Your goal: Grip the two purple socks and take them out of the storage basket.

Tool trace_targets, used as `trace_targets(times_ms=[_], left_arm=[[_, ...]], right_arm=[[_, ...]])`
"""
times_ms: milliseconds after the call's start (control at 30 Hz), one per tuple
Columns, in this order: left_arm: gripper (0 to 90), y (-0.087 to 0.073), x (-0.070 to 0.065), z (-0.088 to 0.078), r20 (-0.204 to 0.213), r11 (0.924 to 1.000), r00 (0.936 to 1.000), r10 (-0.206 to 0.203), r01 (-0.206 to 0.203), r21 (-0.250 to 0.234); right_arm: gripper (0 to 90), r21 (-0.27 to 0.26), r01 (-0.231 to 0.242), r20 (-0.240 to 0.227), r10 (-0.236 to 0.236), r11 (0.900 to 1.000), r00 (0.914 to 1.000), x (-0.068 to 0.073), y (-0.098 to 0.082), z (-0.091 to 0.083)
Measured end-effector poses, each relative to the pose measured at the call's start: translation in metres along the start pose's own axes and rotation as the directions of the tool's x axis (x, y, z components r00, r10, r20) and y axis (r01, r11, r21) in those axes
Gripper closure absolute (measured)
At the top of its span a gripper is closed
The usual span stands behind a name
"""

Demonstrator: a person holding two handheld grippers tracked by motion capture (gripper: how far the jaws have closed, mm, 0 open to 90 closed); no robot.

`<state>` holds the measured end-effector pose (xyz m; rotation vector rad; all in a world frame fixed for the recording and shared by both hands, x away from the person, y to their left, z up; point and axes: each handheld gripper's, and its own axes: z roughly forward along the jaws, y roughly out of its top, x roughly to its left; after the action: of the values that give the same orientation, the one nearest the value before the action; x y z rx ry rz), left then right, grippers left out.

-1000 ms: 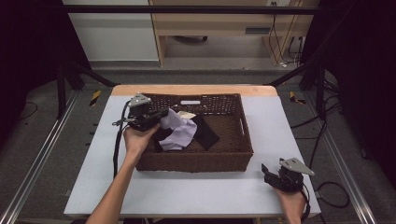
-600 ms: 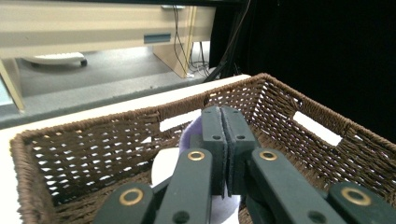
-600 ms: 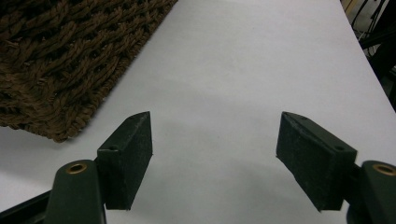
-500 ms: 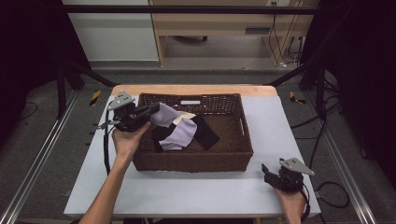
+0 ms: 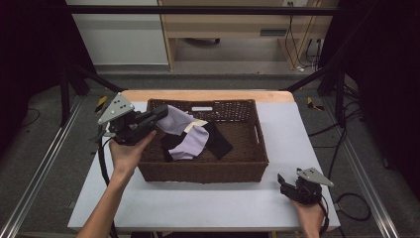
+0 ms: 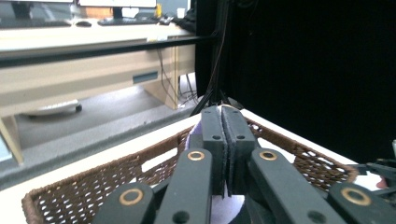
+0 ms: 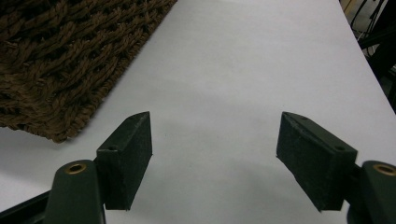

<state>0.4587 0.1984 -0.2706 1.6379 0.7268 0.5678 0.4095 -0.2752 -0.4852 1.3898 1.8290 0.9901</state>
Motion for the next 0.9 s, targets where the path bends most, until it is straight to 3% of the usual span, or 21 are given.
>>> trace_targets(times_ms=[200,367,667,900], left_arm=[[87.6,0.003,-0.016,-0.016,0.036,0.9994,0.9988,0.033,-0.033,0.000],[87.6,-0.005,-0.030,-0.027,0.071,0.9981,0.9956,0.061,-0.061,-0.006],[87.6,-0.021,-0.049,-0.046,0.149,0.9985,0.9872,0.055,-0.055,-0.008],[87.6,-0.039,-0.057,-0.056,0.183,0.9982,0.9820,0.047,-0.053,0.027]], right_arm=[[26.9,-0.002,0.003,0.003,-0.003,1.000,1.0000,0.000,0.000,0.000],[26.8,-0.004,0.003,0.005,-0.003,1.000,1.0000,0.000,0.000,0.000],[26.1,-0.004,0.004,0.008,-0.004,1.000,1.0000,0.001,0.000,0.000],[26.2,-0.003,0.006,0.007,-0.006,1.000,1.0000,0.001,0.000,0.000]])
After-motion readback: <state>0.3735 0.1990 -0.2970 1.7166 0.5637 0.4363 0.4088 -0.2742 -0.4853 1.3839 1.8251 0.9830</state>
